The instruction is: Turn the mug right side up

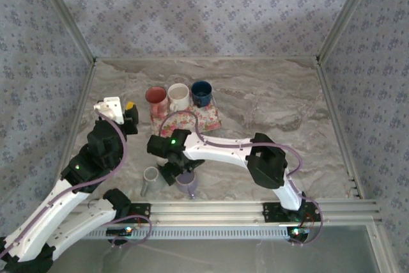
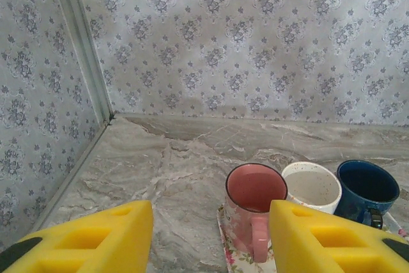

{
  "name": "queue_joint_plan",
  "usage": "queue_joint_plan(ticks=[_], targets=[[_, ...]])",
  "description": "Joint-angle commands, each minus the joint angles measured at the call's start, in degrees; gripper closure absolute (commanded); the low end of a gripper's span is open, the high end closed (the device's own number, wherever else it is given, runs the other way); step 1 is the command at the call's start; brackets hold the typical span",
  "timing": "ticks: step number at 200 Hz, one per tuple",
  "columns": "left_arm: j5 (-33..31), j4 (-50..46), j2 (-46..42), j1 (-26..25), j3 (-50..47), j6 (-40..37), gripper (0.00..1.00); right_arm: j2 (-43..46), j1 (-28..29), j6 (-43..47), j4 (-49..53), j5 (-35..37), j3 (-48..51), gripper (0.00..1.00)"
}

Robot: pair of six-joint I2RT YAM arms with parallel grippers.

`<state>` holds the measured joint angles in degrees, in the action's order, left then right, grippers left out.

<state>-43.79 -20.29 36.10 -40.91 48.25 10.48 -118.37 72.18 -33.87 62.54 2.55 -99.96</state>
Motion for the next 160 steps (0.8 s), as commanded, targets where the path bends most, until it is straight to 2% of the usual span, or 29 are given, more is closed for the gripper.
queue_joint_plan(ticks=[1, 68, 160], targets=[[-1.3, 1.8, -0.1, -0.3, -0.4, -1.0, 0.50, 1.6, 1.5, -0.8, 0.8, 3.0, 1.6, 0.00], [-1.3, 1.8, 0.5, -0.2, -0.5, -1.1, 0.50, 3.7, 0.6, -3.4, -6.1, 2.8, 10.4, 0.00], [-1.1, 1.8, 1.2, -0.3, -0.5, -1.3, 0.49, 8.2, -1.9, -5.8, -11.5, -0.8, 14.2, 0.02]])
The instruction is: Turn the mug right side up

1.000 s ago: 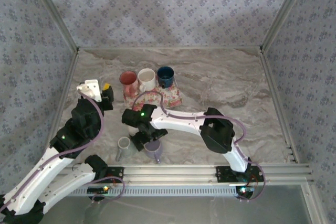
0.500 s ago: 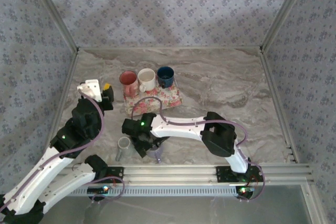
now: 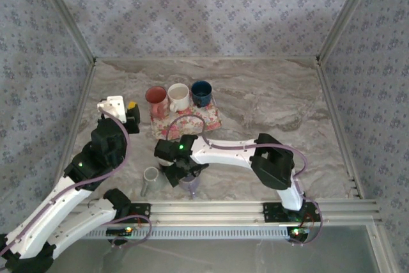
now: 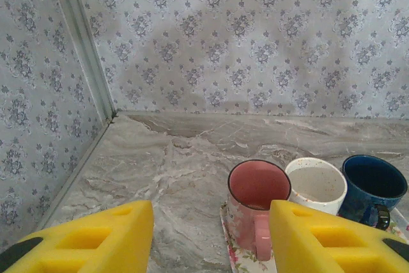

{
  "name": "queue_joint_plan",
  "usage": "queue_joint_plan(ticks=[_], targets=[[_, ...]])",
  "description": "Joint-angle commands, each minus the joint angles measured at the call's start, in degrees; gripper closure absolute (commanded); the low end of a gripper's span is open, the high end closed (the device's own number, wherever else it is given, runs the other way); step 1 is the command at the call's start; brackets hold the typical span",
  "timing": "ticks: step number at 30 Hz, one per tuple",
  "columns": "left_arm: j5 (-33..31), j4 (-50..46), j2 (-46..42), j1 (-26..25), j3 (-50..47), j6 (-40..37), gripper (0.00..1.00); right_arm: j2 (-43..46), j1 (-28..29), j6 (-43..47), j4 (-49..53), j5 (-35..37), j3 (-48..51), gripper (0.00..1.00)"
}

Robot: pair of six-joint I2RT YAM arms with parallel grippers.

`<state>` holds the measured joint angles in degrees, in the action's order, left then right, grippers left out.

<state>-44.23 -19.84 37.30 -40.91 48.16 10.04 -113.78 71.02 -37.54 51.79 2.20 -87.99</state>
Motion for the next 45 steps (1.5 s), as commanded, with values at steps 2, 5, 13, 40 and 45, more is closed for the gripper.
queue_joint_plan(ticks=[2, 5, 13, 40, 45], targets=[[-0.7, 1.4, 0.0, -0.3, -0.4, -1.0, 0.50, 4.1, -1.0, -2.0, -0.9, -0.7, 3.1, 0.04], [-0.4, 1.5, 0.0, -0.3, -0.5, -1.1, 0.49, 4.9, -1.3, -0.2, 0.1, -0.2, 4.5, 0.11], [0.2, 1.7, 0.4, -0.3, -0.6, -1.1, 0.49, 8.4, -3.1, 5.9, 3.9, 0.6, 5.5, 0.26], [36.2, -6.4, 10.9, -0.4, 7.9, -0.2, 0.29, 45.1, -30.5, -3.0, -27.0, -9.2, 29.9, 0.41], [52.3, -7.0, 14.0, -0.3, 11.3, 2.4, 0.24, 51.1, -34.2, -3.9, -34.4, -10.6, 30.4, 0.40]])
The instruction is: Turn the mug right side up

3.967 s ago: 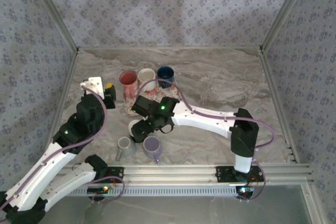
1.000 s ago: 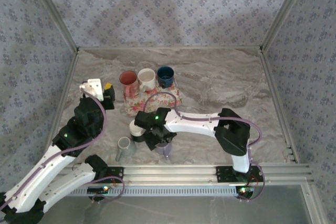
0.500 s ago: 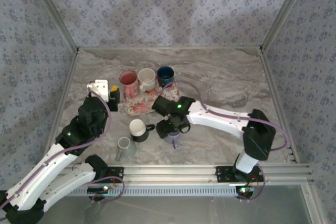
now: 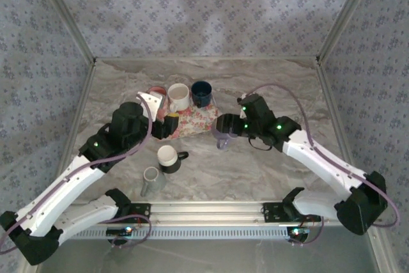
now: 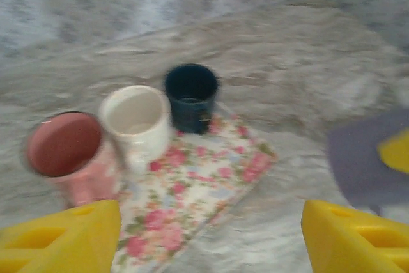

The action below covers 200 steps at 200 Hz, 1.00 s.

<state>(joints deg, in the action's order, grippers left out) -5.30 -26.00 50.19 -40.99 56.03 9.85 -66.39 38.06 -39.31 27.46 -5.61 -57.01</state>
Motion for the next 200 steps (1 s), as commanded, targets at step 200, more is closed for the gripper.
queue_joint_plan(ticks=[200], targets=[[52.7, 83.6, 17.4, 5.2, -17.4, 64.2, 0.18, 15.4, -4.0, -8.0, -45.1, -13.8, 6.5, 0.39]])
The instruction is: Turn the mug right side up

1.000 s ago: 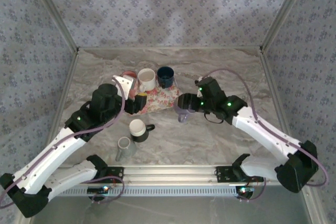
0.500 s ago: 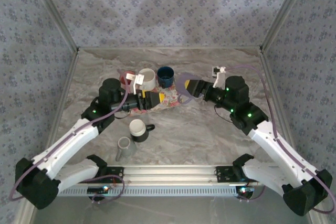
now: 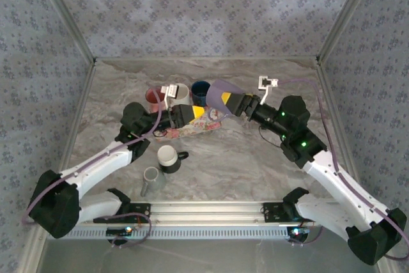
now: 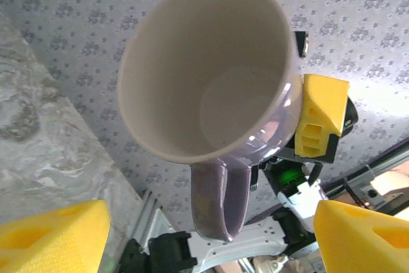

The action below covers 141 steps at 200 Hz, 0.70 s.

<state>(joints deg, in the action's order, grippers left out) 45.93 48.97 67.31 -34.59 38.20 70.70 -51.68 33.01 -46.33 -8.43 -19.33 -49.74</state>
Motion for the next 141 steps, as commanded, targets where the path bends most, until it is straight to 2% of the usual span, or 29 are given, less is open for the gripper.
queue_joint_plan(ticks=[1, 26, 53, 101, 141], targets=[[1.5, 8.6, 0.3, -1.3, 0.5, 3.3, 0.18, 0.6, 1.1, -1.0, -9.2, 0.0, -0.8, 0.39], [0.9, 10.6, 1.5, -1.7, 0.4, 4.5, 0.19, -0.3, 2.0, -1.1, -10.7, -0.1, -1.2, 0.39], [0.9, 15.2, 3.6, -2.7, 1.2, 6.5, 0.25, -1.1, 3.0, -1.5, -11.8, 0.0, -1.1, 0.39], [2.3, 20.9, 6.2, -5.1, 3.2, 7.7, 0.42, -2.0, 4.1, -2.2, -13.2, 0.2, -0.5, 0.39], [2.3, 22.7, 7.0, -5.3, 3.5, 8.1, 0.61, -2.3, 4.7, -3.0, -14.2, 0.2, 0.3, 0.39]])
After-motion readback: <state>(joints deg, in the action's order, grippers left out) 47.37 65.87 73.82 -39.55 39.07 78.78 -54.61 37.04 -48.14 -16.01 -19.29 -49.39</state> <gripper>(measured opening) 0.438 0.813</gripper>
